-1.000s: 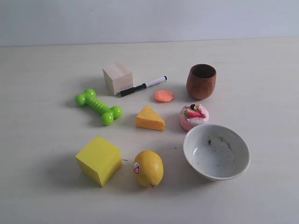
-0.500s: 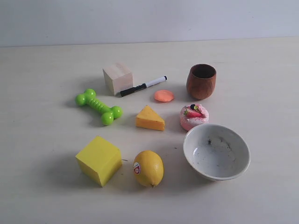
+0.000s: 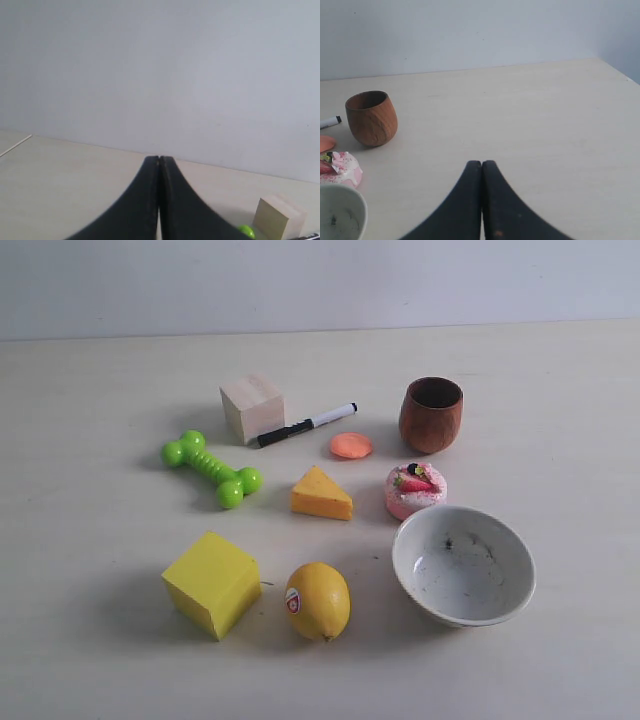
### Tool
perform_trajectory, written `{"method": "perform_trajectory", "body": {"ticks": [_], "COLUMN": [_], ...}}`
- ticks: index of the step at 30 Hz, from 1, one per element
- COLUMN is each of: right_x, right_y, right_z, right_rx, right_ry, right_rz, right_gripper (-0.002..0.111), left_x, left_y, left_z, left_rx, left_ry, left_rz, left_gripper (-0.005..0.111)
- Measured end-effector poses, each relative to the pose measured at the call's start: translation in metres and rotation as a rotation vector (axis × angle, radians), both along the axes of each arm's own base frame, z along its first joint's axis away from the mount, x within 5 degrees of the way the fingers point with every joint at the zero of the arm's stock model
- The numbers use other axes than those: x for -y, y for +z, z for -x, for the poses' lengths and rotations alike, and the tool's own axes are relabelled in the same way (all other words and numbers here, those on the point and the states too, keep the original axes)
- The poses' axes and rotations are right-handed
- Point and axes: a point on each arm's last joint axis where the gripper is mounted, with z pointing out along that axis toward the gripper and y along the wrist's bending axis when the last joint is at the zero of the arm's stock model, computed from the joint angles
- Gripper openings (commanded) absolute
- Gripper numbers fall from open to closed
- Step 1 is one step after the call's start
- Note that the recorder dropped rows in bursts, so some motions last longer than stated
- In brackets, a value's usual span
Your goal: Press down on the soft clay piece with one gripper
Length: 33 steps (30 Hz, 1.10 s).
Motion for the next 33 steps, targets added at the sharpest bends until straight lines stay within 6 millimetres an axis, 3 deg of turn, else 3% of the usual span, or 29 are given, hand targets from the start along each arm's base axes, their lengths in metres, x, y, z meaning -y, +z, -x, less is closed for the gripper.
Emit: {"method": "perform_trajectory", "body": {"ticks": [11,21,27,33], "right_x": [0.000,0.000,0.000,0.000], "right_y": [0.000,0.000,0.000,0.000], "right_z": [0.000,0.000,0.000,0.000], "right_rx": [0.000,0.000,0.000,0.000], "right_ry": [0.000,0.000,0.000,0.000], "right_rz": [0.000,0.000,0.000,0.000], "right_gripper": [0.000,0.000,0.000,0.000], "left_x": [0.000,0.001,0.008,0.036], "left_y": [0.017,0.106,0.147,0.172], "left_z": [0.003,0.004,-0.020,-0.055], "left_rx": [0.136,0.217,0.124,0.045], "left_ry": [-0.005,0.009,-0.089,-0.306], "left_rz": [0.011,-0.132,-0.189,-0.305], "left_gripper": [0.000,0.000,0.000,0.000]}}
